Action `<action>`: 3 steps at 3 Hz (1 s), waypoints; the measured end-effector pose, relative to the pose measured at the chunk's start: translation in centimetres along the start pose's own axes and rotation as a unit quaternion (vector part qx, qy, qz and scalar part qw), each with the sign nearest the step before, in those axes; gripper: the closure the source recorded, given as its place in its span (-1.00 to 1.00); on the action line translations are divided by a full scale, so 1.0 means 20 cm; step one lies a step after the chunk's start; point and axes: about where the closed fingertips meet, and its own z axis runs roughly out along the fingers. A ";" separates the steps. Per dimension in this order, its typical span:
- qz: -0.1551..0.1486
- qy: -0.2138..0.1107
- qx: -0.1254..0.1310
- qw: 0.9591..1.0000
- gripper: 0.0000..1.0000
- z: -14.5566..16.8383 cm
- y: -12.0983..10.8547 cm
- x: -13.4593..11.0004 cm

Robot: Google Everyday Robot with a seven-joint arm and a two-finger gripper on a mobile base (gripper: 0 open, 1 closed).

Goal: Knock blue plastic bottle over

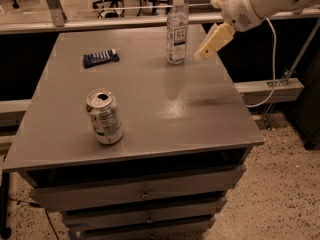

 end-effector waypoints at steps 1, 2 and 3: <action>0.028 -0.074 -0.018 0.997 -1.00 0.16 -0.11 -0.06; 0.057 -0.146 -0.038 0.987 -1.00 0.31 -0.19 -0.11; 0.075 -0.191 -0.063 0.977 -1.00 0.44 -0.18 -0.14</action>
Offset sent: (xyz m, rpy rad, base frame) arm 0.1043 0.0527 -0.0127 0.5069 0.0444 0.1297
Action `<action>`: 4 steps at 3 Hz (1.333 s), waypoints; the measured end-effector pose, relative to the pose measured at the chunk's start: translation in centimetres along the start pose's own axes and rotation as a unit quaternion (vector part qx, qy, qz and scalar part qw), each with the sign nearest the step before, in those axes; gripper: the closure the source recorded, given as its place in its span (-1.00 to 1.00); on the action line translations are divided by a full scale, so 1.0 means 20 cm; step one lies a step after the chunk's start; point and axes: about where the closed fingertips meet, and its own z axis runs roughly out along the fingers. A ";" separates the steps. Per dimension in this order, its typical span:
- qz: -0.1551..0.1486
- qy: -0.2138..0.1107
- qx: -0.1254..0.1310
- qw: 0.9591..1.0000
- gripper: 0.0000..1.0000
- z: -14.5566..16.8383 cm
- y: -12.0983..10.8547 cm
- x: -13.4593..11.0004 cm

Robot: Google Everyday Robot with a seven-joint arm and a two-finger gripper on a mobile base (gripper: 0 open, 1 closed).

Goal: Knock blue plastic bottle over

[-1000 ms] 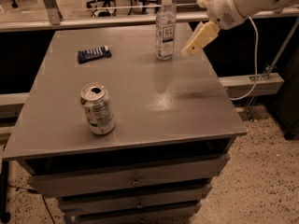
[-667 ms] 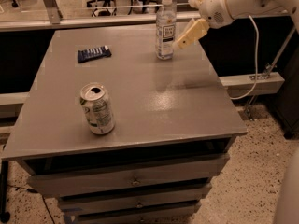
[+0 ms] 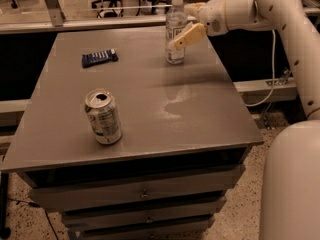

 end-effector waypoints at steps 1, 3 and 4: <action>0.014 -0.030 -0.030 0.999 -1.00 0.07 0.05 0.00; 0.025 -0.054 -0.120 0.991 -1.00 0.07 0.34 -0.11; 0.029 -0.055 -0.151 0.987 -1.00 0.04 0.46 -0.13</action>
Offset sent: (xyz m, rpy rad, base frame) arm -0.0642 0.0416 0.0096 0.1356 0.1011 0.2362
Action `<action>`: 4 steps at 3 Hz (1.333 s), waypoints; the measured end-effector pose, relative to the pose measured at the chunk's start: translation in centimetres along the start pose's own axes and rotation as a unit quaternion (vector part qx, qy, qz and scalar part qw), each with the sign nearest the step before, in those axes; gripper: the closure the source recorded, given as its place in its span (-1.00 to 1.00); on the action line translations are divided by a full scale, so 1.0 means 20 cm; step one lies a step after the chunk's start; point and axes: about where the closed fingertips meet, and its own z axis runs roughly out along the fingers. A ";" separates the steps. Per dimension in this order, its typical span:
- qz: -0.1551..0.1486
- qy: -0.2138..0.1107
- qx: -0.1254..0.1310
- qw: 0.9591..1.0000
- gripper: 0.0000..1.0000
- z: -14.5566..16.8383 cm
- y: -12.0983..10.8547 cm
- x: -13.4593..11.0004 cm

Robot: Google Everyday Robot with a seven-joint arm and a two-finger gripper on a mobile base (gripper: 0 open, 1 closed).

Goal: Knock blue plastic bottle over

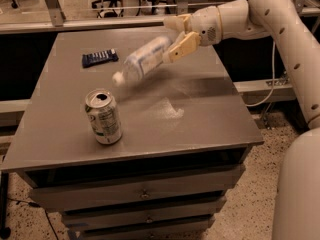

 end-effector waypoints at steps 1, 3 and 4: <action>0.003 0.005 -0.014 1.000 -1.00 -0.01 0.07 0.00; -0.036 0.053 0.074 0.995 -1.00 -0.42 0.02 0.03; -0.039 0.054 0.081 0.995 -1.00 -0.45 0.01 0.03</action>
Offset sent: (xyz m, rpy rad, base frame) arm -0.0183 -0.0687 0.0112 -0.1118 -0.0937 -0.0877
